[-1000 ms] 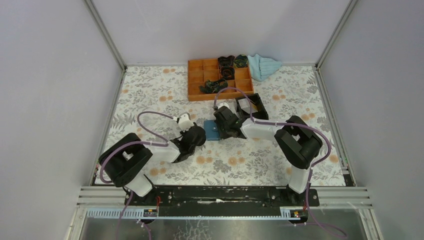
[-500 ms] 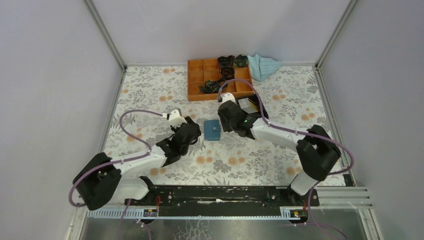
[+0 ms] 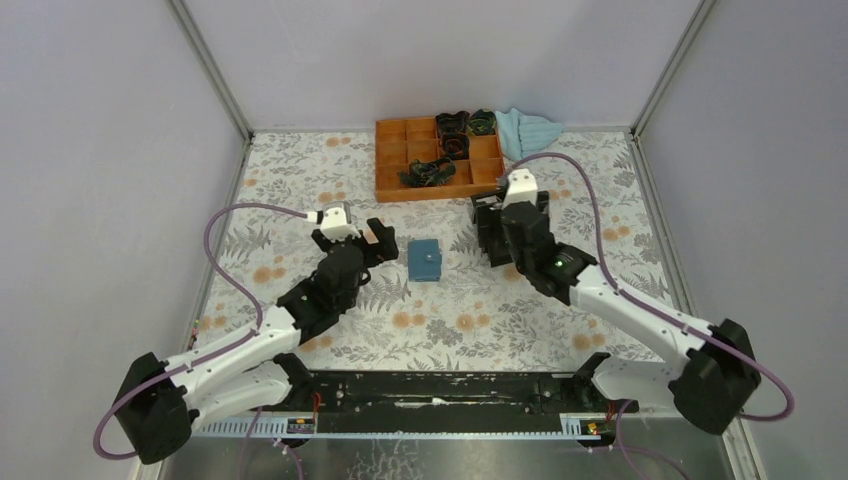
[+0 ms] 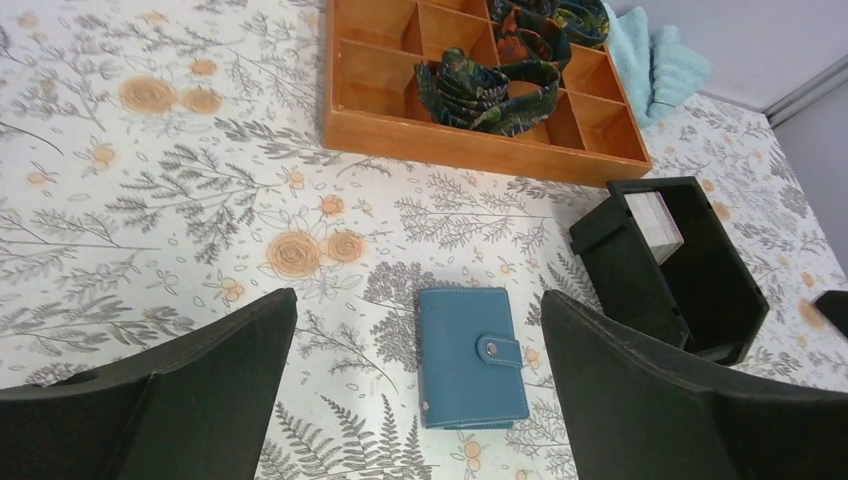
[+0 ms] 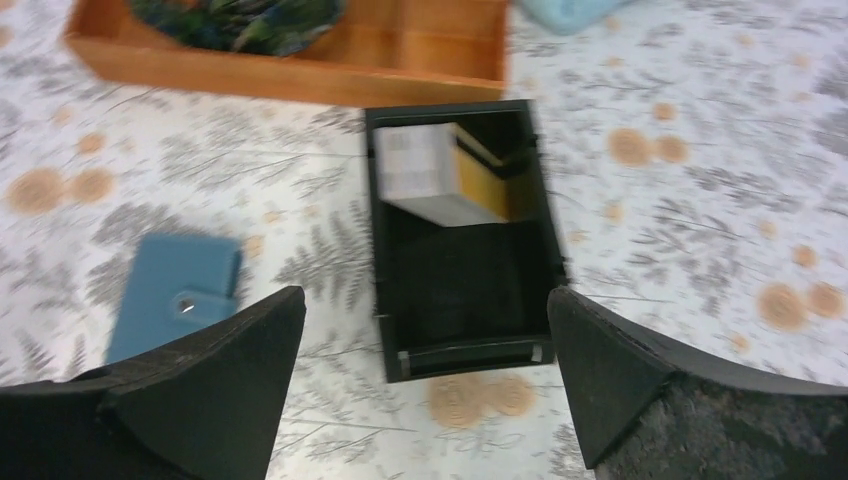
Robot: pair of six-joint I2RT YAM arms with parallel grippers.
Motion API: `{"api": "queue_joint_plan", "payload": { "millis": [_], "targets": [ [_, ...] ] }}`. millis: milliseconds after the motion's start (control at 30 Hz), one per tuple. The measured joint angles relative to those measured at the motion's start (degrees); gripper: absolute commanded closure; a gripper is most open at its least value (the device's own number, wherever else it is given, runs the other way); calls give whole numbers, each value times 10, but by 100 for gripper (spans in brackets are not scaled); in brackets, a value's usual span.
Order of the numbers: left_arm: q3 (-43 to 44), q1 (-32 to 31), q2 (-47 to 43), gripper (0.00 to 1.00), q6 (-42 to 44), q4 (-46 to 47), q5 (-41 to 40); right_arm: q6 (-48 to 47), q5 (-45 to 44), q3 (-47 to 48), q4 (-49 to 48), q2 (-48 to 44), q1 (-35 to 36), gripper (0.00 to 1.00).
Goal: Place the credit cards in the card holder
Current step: Reset both arms
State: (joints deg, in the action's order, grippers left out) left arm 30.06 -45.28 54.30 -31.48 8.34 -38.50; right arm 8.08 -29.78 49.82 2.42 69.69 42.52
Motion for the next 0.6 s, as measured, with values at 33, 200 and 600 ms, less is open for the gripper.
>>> {"api": "queue_joint_plan", "payload": {
  "millis": [33,200,600],
  "targets": [
    [3,0,-2,0,8,-2,-2,-1,-12,-8,0,-12,-7,1],
    [18,5,7,0,21,-21,-21,11,-75,-50,-1,-75,-20,1],
    [0,24,1,0,12,-24,-32,93,-210,-84,5,-116,-20,1]
  ]
}}
